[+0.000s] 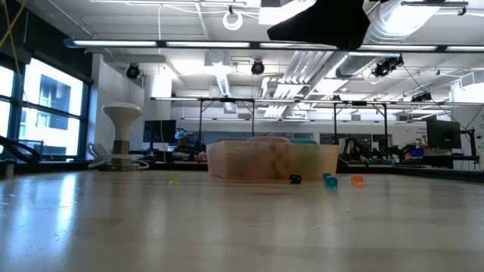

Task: Pick & Place Dice
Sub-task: Put the big red die into the orange bin

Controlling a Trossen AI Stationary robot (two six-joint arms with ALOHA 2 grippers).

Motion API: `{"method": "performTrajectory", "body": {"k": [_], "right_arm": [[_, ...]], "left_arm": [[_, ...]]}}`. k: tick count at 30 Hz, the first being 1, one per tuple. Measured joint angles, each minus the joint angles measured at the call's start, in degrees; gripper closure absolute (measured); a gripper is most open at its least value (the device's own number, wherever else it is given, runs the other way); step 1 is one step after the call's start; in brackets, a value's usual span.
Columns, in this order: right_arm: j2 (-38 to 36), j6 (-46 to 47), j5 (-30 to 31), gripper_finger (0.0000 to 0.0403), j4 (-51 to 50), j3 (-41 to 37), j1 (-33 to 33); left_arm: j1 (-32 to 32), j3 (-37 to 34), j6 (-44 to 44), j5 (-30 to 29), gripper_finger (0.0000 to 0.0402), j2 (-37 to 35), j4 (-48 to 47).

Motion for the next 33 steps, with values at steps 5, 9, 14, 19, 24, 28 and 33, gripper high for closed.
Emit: {"method": "performTrajectory", "body": {"k": [5,9,14,19,24,28,33], "right_arm": [[0.0,0.1,0.0,0.0003,0.2,0.0,0.2],[0.0,0.1,0.0,0.0003,0.3,0.0,0.4],[0.0,-1.1,0.0,0.0003,0.3,0.0,0.4],[0.0,-1.4,0.1,0.0003,0.3,0.0,0.4],[0.0,-1.4,0.1,0.0003,0.3,0.0,0.4],[0.0,-1.3,0.1,0.0003,0.3,0.0,0.4],[0.0,-1.3,0.1,0.0003,0.3,0.0,0.4]], "left_arm": [[-0.1,0.7,0.4,2.1,0.0004,2.0,-1.8],[0.0,0.6,-2.9,1.5,0.0004,2.4,-7.1],[0.2,0.6,-7.7,-1.4,0.0004,2.4,-10.8],[0.3,0.6,-12.0,-1.5,0.0004,2.8,-10.4],[1.0,0.6,-20.2,-1.2,0.0004,4.3,-10.7],[1.8,0.6,-23.1,3.2,0.0004,6.0,-11.0],[2.9,0.6,-27.7,4.7,0.0004,6.8,-13.0]]}}
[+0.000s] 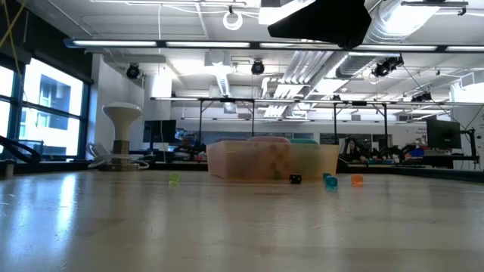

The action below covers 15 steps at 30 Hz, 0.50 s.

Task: Pick & Place Dice
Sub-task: Put the big red die into the orange bin

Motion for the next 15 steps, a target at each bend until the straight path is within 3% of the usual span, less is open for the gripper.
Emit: {"method": "performTrajectory", "body": {"k": [15], "right_arm": [[0.0,-0.1,0.0,0.0003,0.0,0.0,0.0]], "left_arm": [[-0.1,0.0,-3.2,-0.8,0.0004,0.9,-0.3]]}}
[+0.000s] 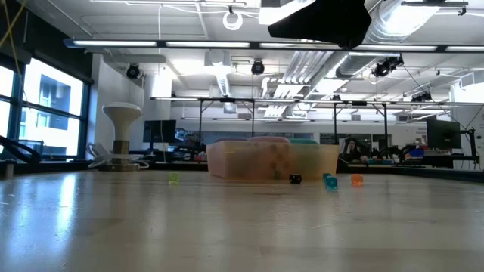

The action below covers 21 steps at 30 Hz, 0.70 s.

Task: Pick & Place Dice
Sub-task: Put the big red die into the orange bin

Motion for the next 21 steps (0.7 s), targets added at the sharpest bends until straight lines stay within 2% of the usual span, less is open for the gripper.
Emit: {"method": "performTrajectory", "body": {"k": [6,21], "right_arm": [[0.0,0.0,0.0,0.0003,0.0,0.0,0.0],[0.0,-0.1,0.0,0.0003,0.0,0.0,-0.2]], "left_arm": [[0.5,0.1,0.6,1.2,0.0004,2.4,-0.5],[1.0,0.0,-3.0,0.8,0.0004,2.5,-0.3]]}}
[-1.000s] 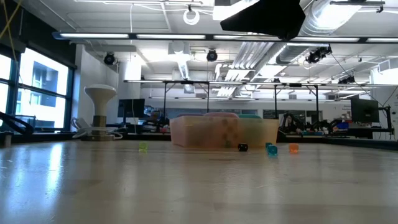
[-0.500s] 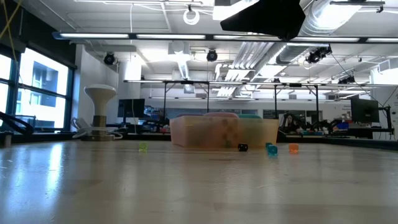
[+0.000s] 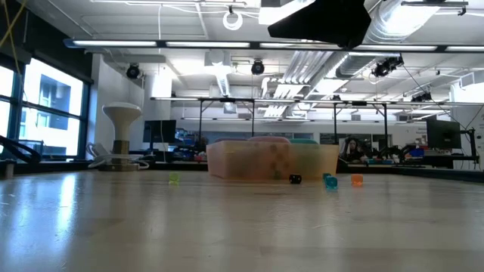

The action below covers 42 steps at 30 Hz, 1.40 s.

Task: Pick & Place Dice
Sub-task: Put the big red die into the orange bin

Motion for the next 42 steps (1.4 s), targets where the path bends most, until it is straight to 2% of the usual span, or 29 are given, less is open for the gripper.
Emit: {"method": "performTrajectory", "body": {"k": [4,8,25,31,42], "right_arm": [[0.0,0.0,0.0,0.0003,0.0,0.0,0.0],[0.0,0.0,0.0,0.0003,0.0,0.0,0.0],[0.0,0.0,0.0,0.0003,0.0,0.0,0.0],[0.0,0.0,0.0,0.0003,0.0,0.0,0.0],[0.0,0.0,-0.2,0.0003,0.0,0.0,0.0]], "left_arm": [[-0.2,0.0,-0.9,-0.8,0.0004,0.0,0.1],[-0.6,0.0,2.0,-1.3,0.0004,0.1,0.0],[-1.0,-2.6,0.7,-4.6,0.0004,0.2,-0.3],[-1.7,-3.6,-1.1,-9.6,0.0004,0.2,1.6],[-2.0,-3.7,1.4,-9.7,0.0004,0.3,1.3]]}}
